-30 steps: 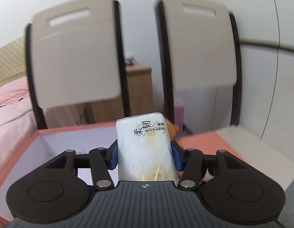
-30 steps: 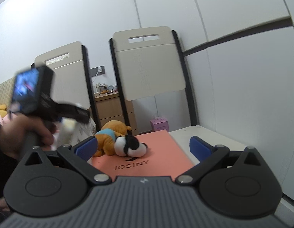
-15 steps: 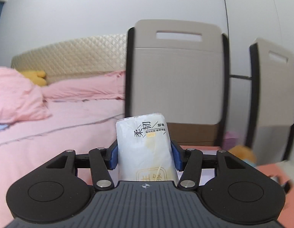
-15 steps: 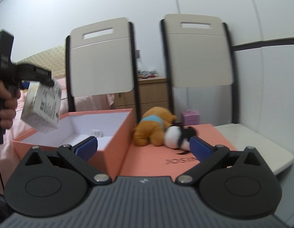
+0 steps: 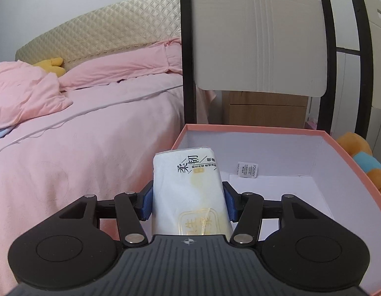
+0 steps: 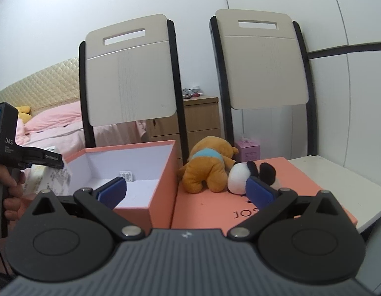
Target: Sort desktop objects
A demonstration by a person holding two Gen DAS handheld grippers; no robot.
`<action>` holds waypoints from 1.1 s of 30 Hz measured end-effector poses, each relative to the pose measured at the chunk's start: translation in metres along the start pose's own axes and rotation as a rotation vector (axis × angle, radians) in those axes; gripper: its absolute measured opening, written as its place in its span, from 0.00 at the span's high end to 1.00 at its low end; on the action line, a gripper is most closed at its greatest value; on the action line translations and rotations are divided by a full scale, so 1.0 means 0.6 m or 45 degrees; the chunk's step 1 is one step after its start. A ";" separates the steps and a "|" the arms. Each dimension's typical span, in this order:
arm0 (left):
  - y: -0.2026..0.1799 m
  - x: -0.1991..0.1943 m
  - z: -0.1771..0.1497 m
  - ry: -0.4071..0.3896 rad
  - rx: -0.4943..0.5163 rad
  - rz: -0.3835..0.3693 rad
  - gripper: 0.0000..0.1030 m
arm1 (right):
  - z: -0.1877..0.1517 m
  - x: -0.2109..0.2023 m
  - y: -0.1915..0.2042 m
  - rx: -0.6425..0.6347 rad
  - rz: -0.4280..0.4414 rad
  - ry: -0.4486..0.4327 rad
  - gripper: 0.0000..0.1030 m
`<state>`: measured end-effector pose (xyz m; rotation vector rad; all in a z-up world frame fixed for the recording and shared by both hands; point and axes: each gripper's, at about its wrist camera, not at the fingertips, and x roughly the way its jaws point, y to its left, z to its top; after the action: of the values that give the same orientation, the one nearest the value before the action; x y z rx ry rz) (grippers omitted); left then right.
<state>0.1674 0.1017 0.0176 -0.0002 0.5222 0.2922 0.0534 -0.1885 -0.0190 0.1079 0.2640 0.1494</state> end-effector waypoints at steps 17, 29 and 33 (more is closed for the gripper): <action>-0.006 0.025 -0.010 0.044 -0.007 -0.080 0.32 | -0.001 -0.026 -0.006 -0.031 -0.009 -0.070 0.00; -0.024 -0.028 -0.019 -0.066 0.015 -0.125 0.11 | -0.004 -0.032 -0.023 0.012 0.031 -0.036 0.00; -0.028 -0.046 -0.024 -0.095 0.017 -0.152 0.09 | -0.005 -0.042 -0.030 0.021 0.049 -0.048 0.00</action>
<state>0.1422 0.0771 0.0173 -0.0076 0.4480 0.1717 0.0308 -0.2101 -0.0175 0.1321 0.2258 0.1830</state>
